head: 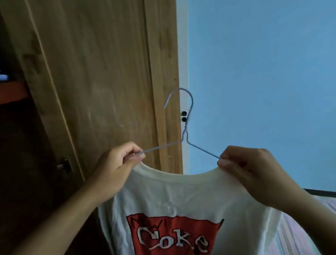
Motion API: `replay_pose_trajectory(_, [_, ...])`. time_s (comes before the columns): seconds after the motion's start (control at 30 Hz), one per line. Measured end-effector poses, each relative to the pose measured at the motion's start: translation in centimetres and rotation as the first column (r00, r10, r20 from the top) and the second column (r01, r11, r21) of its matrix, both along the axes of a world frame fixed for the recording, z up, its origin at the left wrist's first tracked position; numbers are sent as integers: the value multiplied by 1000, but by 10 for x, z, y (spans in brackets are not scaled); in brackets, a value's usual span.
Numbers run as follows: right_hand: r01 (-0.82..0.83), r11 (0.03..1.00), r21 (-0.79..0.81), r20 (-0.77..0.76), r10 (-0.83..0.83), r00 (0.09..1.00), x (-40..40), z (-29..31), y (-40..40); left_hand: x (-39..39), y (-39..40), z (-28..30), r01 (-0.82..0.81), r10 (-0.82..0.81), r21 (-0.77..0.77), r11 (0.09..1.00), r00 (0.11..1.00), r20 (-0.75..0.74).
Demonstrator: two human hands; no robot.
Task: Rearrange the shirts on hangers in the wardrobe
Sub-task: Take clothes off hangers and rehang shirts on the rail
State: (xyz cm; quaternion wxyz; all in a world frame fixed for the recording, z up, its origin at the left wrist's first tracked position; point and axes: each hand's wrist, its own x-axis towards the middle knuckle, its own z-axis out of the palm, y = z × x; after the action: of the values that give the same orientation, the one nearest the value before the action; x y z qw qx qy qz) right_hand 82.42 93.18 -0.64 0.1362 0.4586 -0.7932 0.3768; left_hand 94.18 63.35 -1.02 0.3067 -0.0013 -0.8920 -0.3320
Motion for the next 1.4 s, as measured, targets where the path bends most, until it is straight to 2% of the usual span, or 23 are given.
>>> replay_pose_trajectory(0.1, [184,982,-40,-4,-184,983,12,-5,35,-26,21,3,142,-141,-22,990,990,30])
replay_pose_trajectory(0.23, [424,904,-54,3,-425,905,37,-11,75,-56,60,6,326,-326,16,945,944,43])
replay_pose_trajectory(0.4, [681,731,-54,17,-681,732,76,-20,113,-81,106,-5,503,-504,38,864,860,79])
replay_pose_trajectory(0.57, [831,554,-44,42,-830,556,119,-27,137,-90,144,-14,637,-639,52,769,763,97])
replay_pose_trajectory(0.7, [903,429,-17,7,-903,429,157,-26,152,-87,177,-16,725,-730,82,683,678,88])
replay_pose_trajectory(0.9, [952,304,-21,42,-952,305,208,-31,168,-77,221,-24,818,-833,155,554,545,98])
replay_pose_trajectory(1.07, [978,205,46,69,-977,202,228,-41,187,-84,260,-40,864,-881,184,468,441,171])
replay_pose_trajectory(1.23, [979,139,151,90,-988,126,221,-76,218,-109,305,-79,888,-893,194,417,361,268])
replay_pose_trajectory(1.4, [958,112,265,182,-981,65,196,-129,271,-139,362,-134,884,-855,174,434,342,391])
